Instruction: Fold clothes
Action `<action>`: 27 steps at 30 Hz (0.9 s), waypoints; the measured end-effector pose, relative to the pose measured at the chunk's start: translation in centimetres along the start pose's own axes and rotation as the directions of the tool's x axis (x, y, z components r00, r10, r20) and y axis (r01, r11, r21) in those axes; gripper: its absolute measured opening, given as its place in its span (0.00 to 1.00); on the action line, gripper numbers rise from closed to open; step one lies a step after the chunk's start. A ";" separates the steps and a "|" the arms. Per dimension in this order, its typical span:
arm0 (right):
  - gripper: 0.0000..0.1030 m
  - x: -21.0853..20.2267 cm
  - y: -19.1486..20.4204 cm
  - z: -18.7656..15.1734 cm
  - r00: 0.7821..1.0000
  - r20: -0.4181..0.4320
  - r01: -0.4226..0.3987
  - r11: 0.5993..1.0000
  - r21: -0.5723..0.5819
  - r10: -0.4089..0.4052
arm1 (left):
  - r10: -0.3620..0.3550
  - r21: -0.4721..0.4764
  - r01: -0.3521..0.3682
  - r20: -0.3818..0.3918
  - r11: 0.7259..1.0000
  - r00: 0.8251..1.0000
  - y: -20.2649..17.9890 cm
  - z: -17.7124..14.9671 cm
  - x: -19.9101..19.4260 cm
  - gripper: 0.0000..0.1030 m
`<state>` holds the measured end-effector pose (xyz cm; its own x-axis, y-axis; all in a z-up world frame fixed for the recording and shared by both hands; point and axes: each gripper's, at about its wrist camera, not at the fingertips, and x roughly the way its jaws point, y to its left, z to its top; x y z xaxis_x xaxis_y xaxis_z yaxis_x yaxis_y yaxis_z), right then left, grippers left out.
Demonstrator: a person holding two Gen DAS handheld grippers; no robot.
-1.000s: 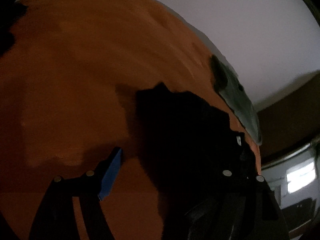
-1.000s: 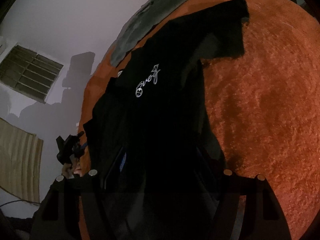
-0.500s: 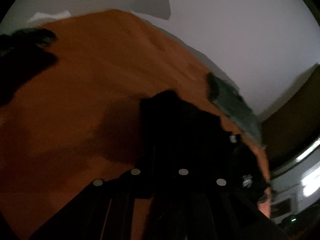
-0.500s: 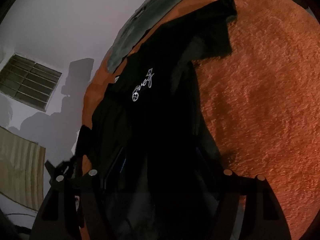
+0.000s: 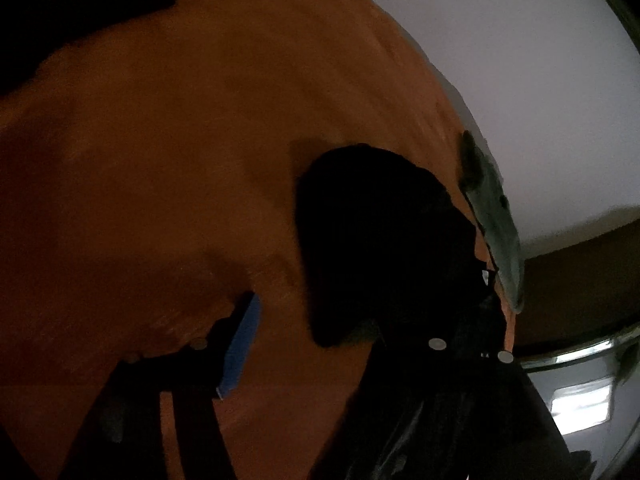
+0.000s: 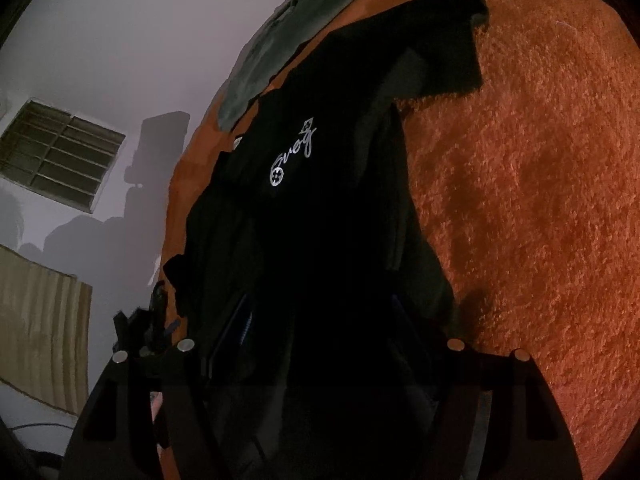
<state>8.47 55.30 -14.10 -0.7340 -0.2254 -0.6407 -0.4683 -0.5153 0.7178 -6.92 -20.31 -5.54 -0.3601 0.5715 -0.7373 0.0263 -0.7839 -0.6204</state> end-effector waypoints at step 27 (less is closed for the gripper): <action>0.70 0.0 -1.0 -1.3 1.000 -0.010 0.017 0.999 0.033 -0.016 | 0.133 -0.063 -0.132 0.014 0.989 0.991 1.5 11.7 1.8 0.20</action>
<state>9.59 54.73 -15.15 -0.7211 -0.2254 -0.6551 -0.4965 -0.4914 0.7156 -18.41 -23.28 -4.70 -0.3669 0.4585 -0.8094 0.1320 -0.8357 -0.5331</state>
